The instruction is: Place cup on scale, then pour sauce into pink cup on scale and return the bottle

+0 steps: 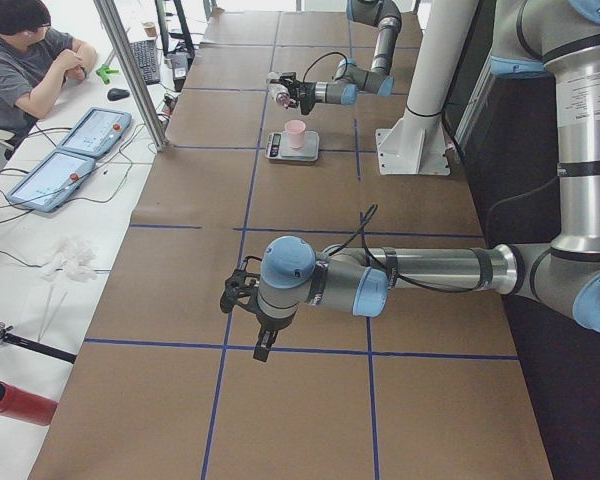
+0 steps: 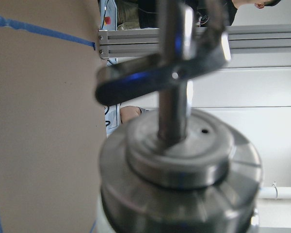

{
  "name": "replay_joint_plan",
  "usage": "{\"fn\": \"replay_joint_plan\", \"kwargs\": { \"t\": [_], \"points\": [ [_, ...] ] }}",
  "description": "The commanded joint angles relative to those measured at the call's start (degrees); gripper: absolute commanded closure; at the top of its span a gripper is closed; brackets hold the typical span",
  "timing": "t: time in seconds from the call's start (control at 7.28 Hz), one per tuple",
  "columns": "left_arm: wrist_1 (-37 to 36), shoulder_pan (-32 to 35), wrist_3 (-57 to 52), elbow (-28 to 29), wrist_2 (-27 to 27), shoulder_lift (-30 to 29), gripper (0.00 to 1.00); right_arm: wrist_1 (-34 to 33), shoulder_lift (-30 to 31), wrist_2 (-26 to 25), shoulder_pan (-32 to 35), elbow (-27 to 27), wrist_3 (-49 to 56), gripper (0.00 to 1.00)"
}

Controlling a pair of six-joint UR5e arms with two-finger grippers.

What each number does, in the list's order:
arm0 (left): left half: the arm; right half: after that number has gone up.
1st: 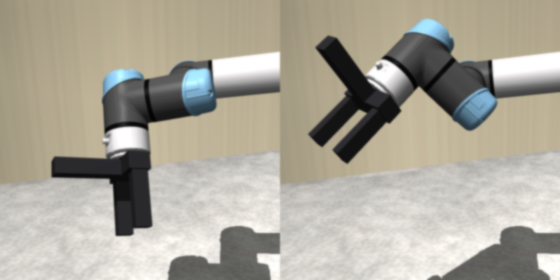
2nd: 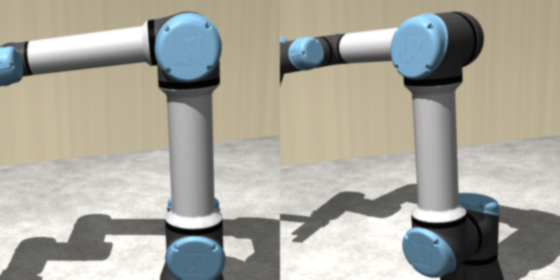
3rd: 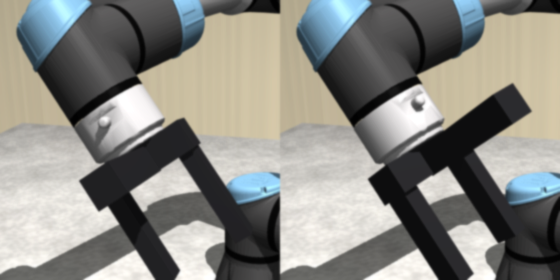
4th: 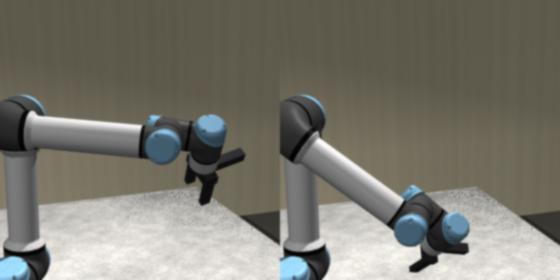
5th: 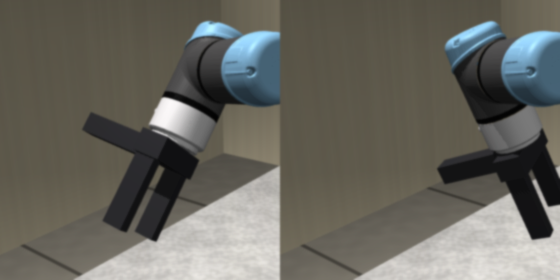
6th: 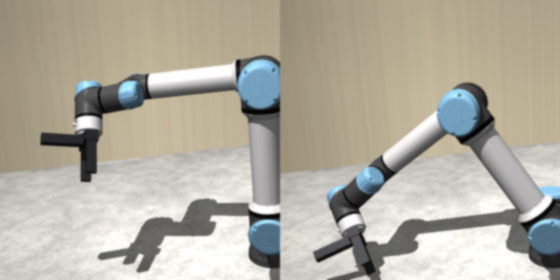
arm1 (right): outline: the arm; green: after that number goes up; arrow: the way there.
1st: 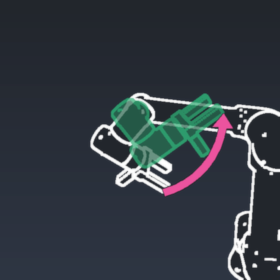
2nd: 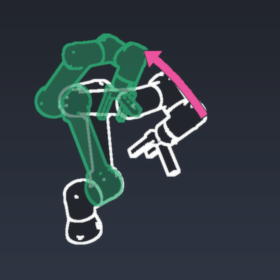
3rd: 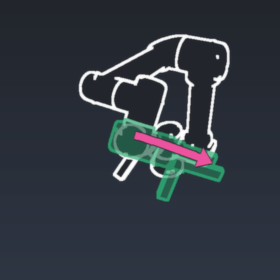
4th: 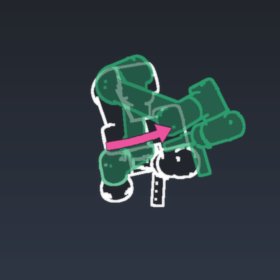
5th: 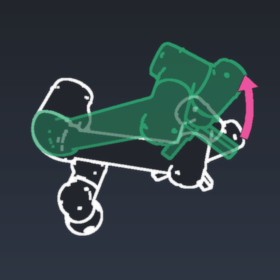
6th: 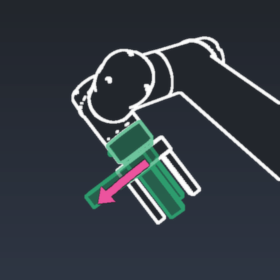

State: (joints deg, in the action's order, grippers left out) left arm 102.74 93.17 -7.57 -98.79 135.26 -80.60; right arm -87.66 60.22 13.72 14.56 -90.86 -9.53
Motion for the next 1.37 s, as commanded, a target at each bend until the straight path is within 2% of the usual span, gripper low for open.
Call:
{"fn": "replay_joint_plan", "kwargs": {
  "t": [0.0,0.69,1.24],
  "points": [
    [0.00,-0.09,0.01,0.00,0.01,0.00,0.00,0.03,-0.46,-2.03,-0.05,0.24,3.20,1.00],
    [0.00,-0.09,0.01,0.00,0.01,-0.09,0.00,0.03,-0.81,-6.24,-1.54,0.33,6.19,1.00],
    [0.00,-0.18,-0.08,0.09,0.01,0.00,0.00,0.12,-0.72,-6.34,-1.81,0.33,6.28,1.00]
  ]
}}
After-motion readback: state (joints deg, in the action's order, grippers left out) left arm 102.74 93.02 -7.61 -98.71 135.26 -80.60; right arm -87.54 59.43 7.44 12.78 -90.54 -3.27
